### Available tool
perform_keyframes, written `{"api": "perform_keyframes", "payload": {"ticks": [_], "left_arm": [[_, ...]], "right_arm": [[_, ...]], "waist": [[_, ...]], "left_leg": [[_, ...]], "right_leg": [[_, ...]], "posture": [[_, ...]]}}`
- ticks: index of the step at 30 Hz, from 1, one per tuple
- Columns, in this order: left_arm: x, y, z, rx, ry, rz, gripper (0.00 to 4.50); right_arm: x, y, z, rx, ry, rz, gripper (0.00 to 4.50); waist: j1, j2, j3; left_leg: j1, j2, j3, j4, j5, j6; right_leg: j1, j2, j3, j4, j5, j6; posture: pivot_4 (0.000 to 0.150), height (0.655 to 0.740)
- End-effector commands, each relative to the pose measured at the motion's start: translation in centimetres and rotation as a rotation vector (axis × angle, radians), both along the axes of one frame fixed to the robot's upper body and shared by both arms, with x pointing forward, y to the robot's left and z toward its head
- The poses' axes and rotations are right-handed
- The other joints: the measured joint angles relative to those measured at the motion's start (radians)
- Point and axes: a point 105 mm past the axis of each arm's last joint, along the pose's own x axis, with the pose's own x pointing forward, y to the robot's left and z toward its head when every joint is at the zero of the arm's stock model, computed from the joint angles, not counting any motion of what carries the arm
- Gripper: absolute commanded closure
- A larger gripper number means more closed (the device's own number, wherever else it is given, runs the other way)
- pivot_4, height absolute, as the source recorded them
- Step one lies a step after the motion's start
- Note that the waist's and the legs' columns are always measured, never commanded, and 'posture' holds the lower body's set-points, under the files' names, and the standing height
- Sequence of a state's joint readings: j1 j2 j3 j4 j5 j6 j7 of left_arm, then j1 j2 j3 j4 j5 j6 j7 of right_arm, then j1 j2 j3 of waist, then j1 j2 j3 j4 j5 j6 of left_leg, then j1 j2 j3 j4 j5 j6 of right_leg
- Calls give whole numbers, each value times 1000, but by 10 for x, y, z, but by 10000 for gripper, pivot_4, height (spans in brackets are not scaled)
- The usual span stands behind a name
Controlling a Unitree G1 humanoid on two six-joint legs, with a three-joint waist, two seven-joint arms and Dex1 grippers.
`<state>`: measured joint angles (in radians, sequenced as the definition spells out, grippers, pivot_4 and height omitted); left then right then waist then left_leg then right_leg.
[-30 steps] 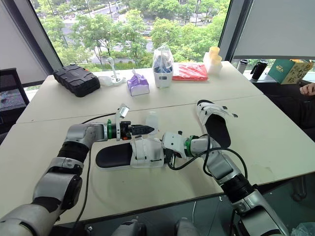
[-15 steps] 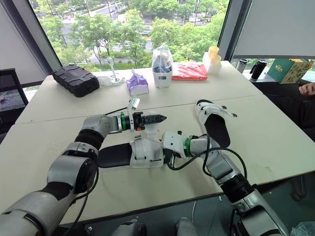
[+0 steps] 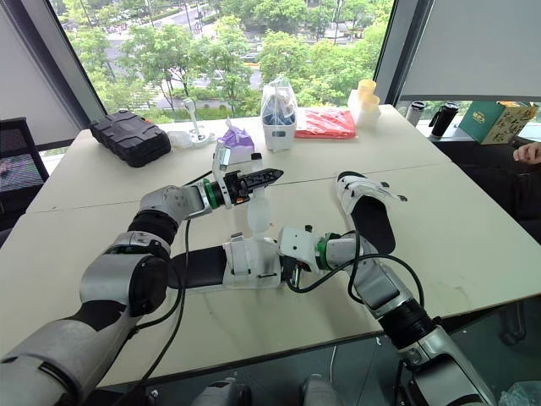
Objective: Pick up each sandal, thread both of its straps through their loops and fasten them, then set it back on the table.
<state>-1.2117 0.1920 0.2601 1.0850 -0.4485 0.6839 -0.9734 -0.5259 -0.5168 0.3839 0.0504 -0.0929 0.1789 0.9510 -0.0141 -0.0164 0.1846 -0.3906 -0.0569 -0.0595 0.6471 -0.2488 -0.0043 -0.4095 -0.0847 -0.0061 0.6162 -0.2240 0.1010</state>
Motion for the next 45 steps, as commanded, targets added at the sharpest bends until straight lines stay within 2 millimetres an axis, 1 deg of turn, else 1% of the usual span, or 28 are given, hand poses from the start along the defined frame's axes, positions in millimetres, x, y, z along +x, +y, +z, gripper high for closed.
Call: {"api": "perform_keyframes", "payload": {"ticks": [1,5,7,8,9,13,14,15,19,20,24,26,28,31,33,36,38,41,45], "left_arm": [[3,2,28,-36,-78,13,469],[3,3,28,-9,-95,11,469],[3,4,26,5,-101,10,5367],[2,5,25,5,-100,9,8852],[3,7,24,3,-95,18,13753],[0,12,21,7,-99,10,34370],[-2,13,23,6,-107,1,38826],[-3,14,24,6,-116,-6,44756],[-15,16,35,30,-212,-63,44756],[-21,16,38,54,-277,-89,44756],[-48,14,40,179,-485,-205,44756],[-72,12,46,226,-631,-298,44756],[-85,11,47,254,-711,-346,44756],[-106,9,42,304,-833,-408,44756],[-111,8,41,311,-864,-419,44756],[-126,7,34,368,-1010,-464,44756],[-133,6,31,382,-1073,-490,44756],[-152,3,18,439,-1249,-610,44756],[-165,1,2,477,-1422,-725,44756]], "right_arm": [[-2,-10,-25,-64,77,-39,45000],[-2,-10,-25,-65,78,-38,45000],[-2,-8,-25,-61,78,-36,45000],[-2,-8,-25,-61,78,-35,45000],[-2,-8,-25,-60,78,-35,45000],[-2,-7,-25,-60,78,-34,45000],[-2,-7,-25,-60,79,-34,45000],[-2,-8,-25,-61,79,-34,45000],[-3,-8,-25,-63,81,-33,45000],[-3,-8,-25,-64,82,-32,45000],[-3,-9,-26,-68,84,-27,45000],[-4,-9,-27,-70,88,-22,45000],[-4,-9,-27,-72,90,-19,45000],[-5,-9,-28,-76,94,-13,45000],[-5,-9,-28,-78,95,-10,45000],[-6,-10,-29,-89,100,1,45000],[-6,-10,-30,-95,101,6,45000],[-6,-12,-30,-112,99,19,45000],[-3,-12,-29,-117,96,24,45000]], "waist": [[0,0,0],[0,0,0],[0,0,0],[0,0,0],[0,0,0],[-1,0,0],[-2,0,0],[-1,0,0],[-1,0,0],[-2,0,0],[-1,0,0],[-2,0,0],[0,0,0],[0,1,0],[1,1,0],[0,1,0],[2,1,0],[2,1,0],[3,1,0]], "left_leg": [[0,0,0,0,0,0],[0,0,0,0,0,0],[0,0,0,0,0,0],[0,0,0,0,0,0],[0,0,0,0,0,0],[0,0,0,0,0,0],[0,0,0,0,0,0],[0,0,0,0,0,0],[0,0,0,0,0,0],[0,0,0,0,0,0],[0,0,0,-1,0,0],[0,0,0,-1,0,0],[0,0,0,-1,0,-1],[0,0,0,-1,0,-1],[0,0,0,-1,0,-1],[0,1,0,-1,0,0],[0,1,0,-2,0,0],[-1,1,0,-2,0,0],[-1,1,0,-2,0,0]], "right_leg": [[0,0,0,0,0,0],[0,0,0,0,0,0],[0,0,0,0,0,0],[0,0,0,0,0,0],[0,0,0,0,0,0],[0,0,0,0,0,0],[0,0,0,0,0,0],[0,0,0,0,0,0],[0,0,0,0,0,0],[0,0,0,0,0,0],[0,0,1,0,0,0],[-1,0,1,0,0,-1],[-1,-1,2,0,0,-1],[-1,-2,2,0,0,-1],[-1,-3,2,-1,0,-1],[-1,-3,2,-1,0,-1],[-1,-3,2,-1,0,-2],[-1,-3,2,-2,-1,-3],[-1,-3,2,-3,-2,-5]], "posture": [[1500,7400],[1500,7400],[1500,7400],[1500,7400],[1500,7400],[1500,7400],[1500,7400],[1500,7400],[1500,7400],[1500,7400],[1500,7400],[1500,7400],[1500,7400],[1500,7400],[1500,7400],[1500,7400],[1500,7400],[1500,7400],[1500,7400]]}}
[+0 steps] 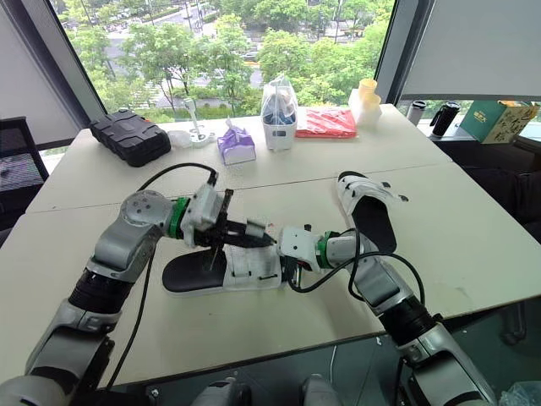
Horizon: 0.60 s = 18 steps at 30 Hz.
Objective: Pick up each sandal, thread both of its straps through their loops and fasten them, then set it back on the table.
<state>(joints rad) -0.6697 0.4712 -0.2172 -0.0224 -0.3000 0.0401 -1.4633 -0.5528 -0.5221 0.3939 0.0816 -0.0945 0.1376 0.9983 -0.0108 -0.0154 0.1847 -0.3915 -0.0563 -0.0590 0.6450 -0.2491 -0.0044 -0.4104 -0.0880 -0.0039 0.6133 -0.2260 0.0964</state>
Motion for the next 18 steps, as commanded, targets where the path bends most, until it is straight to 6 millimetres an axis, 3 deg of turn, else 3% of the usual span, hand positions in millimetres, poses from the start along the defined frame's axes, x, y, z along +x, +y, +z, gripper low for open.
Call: {"api": "perform_keyframes", "payload": {"ticks": [1,6,7,11,17,18], "left_arm": [[-20,-5,6,9,-197,-155,44756],[-27,-2,-10,93,-379,-288,44756],[-27,-1,-12,97,-403,-298,42257],[-24,-2,-11,84,-466,-316,28819],[-15,4,-17,133,-582,-344,103],[-8,7,-16,141,-624,-330,103]], "right_arm": [[-2,-14,-30,-95,92,-31,45000],[0,-15,-30,-102,91,-27,45000],[0,-15,-30,-102,91,-26,45000],[0,-14,-31,-101,91,-25,45000],[0,-15,-32,-105,90,-25,45000],[1,-15,-32,-105,90,-25,45000]], "waist": [[0,0,0],[1,0,0],[2,0,0],[4,0,0],[4,1,0],[4,1,0]], "left_leg": [[0,0,0,0,0,0],[0,0,0,0,0,1],[0,0,0,0,0,1],[0,0,0,1,-1,1],[0,0,0,2,0,2],[0,0,0,2,0,2]], "right_leg": [[0,0,0,0,0,0],[0,0,0,0,0,0],[0,0,0,-1,0,0],[1,0,0,-1,0,0],[2,1,-1,-1,0,0],[2,1,-1,-1,0,0]], "posture": [[1500,7400],[1500,7400],[1500,7400],[1500,7400],[1500,7400],[1500,7400]]}}
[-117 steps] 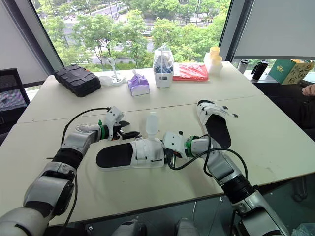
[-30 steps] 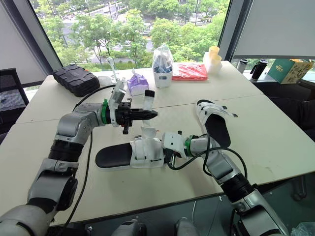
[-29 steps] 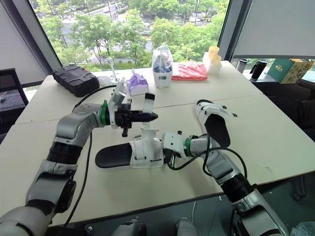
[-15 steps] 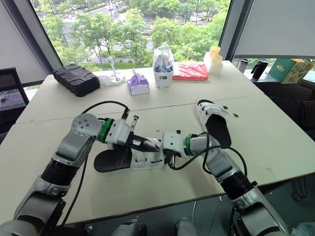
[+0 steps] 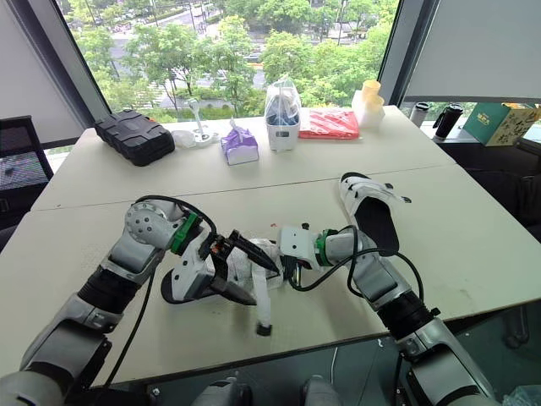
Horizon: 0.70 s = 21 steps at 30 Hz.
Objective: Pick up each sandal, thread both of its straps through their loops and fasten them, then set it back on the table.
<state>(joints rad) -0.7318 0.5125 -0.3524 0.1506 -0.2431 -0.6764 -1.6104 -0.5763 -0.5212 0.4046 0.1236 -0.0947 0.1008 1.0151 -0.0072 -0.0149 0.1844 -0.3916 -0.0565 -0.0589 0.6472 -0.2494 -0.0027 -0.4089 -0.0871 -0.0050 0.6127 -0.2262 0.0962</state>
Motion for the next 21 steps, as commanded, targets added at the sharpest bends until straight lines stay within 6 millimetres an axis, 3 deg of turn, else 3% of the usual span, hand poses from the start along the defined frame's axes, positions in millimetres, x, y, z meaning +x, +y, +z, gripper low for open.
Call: {"api": "perform_keyframes", "payload": {"ticks": [1,6,7,9,12,15,18,21], "left_arm": [[13,6,3,6,-129,-3,103],[42,36,11,23,-189,151,103],[46,44,13,29,-117,221,103],[44,61,19,-20,210,411,103],[22,78,14,-13,658,562,103],[-5,82,8,31,943,604,103],[-31,77,-7,46,1133,637,103],[-36,64,-25,-16,1263,725,103]], "right_arm": [[-1,-15,-31,-93,89,-52,45000],[0,-13,-32,-89,88,-54,45000],[-1,-14,-32,-94,87,-50,45000],[-1,-13,-33,-92,88,-50,45000],[-2,-14,-33,-93,86,-49,45000],[-2,-14,-33,-94,85,-47,45000],[-2,-15,-33,-97,85,-46,45000],[-4,-15,-33,-101,88,-41,45000]], "waist": [[1,0,0],[-3,0,0],[-4,0,0],[-9,0,0],[-13,1,0],[-9,1,1],[-7,1,1],[-4,2,0]], "left_leg": [[0,0,0,0,0,0],[0,0,0,1,0,0],[0,0,0,0,0,0],[0,0,0,0,0,0],[1,0,0,-1,-1,3],[1,1,-1,0,-1,3],[2,1,-1,1,-1,3],[2,1,-1,0,-2,2]], "right_leg": [[0,0,0,0,0,0],[0,1,0,0,0,0],[0,1,0,0,0,0],[-1,2,0,1,1,2],[-1,2,0,4,0,6],[0,2,0,4,0,6],[1,1,0,2,-2,3],[1,-1,1,2,-2,2]], "posture": [[1500,7400],[1500,7400],[1500,7400],[1500,7400],[1500,7400],[1500,7400],[1500,7400],[1500,7400]]}}
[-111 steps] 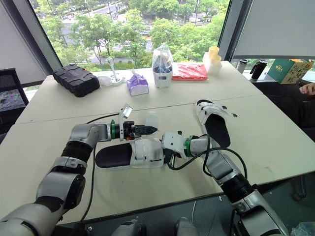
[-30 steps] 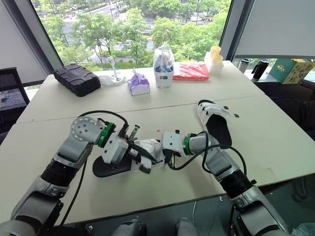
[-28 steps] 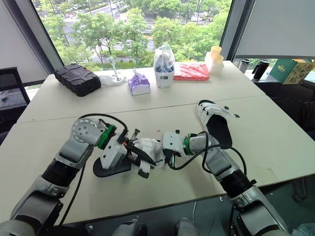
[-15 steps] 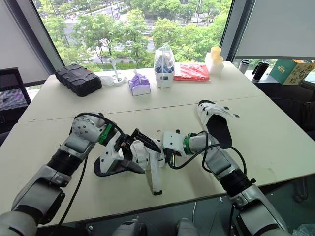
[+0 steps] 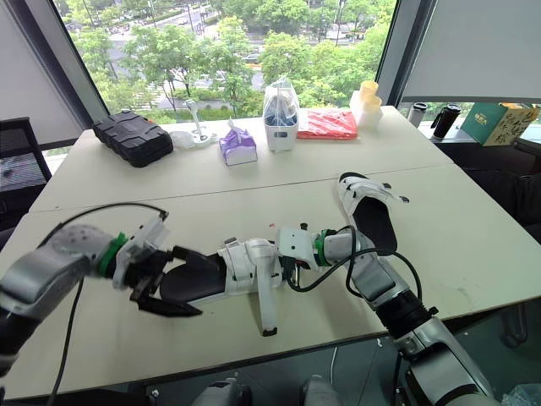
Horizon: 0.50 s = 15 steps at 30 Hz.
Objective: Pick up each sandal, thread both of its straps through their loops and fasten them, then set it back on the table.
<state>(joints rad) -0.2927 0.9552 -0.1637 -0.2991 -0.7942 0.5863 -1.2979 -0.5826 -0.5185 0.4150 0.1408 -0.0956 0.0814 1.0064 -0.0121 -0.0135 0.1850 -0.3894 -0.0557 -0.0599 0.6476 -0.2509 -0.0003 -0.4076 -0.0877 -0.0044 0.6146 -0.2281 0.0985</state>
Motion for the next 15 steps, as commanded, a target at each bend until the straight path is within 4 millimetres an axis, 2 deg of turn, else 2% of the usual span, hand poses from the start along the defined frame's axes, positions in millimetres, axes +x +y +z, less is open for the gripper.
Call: {"api": "perform_keyframes", "payload": {"ticks": [1,5,9,15], "left_arm": [[-3,-16,-4,-48,69,117,103],[-3,-37,-30,10,77,187,103],[5,-51,-44,27,88,258,103],[9,-71,-49,12,134,281,103]], "right_arm": [[-5,-17,-32,-100,96,-47,45000],[-8,-18,-33,-105,103,-43,45000],[-10,-17,-33,-106,106,-40,45000],[-11,-16,-31,-104,108,-42,45000]], "waist": [[2,1,0],[3,0,-1],[5,1,-1],[10,2,-2]], "left_leg": [[0,0,0,0,0,0],[0,0,0,0,0,0],[0,-1,0,-1,0,0],[0,-1,0,-1,0,-1]], "right_leg": [[0,0,0,0,0,0],[0,0,0,0,0,0],[0,0,0,-1,0,0],[1,-1,0,-2,0,0]], "posture": [[1500,7400],[1500,7400],[1500,7400],[1500,7400]]}}
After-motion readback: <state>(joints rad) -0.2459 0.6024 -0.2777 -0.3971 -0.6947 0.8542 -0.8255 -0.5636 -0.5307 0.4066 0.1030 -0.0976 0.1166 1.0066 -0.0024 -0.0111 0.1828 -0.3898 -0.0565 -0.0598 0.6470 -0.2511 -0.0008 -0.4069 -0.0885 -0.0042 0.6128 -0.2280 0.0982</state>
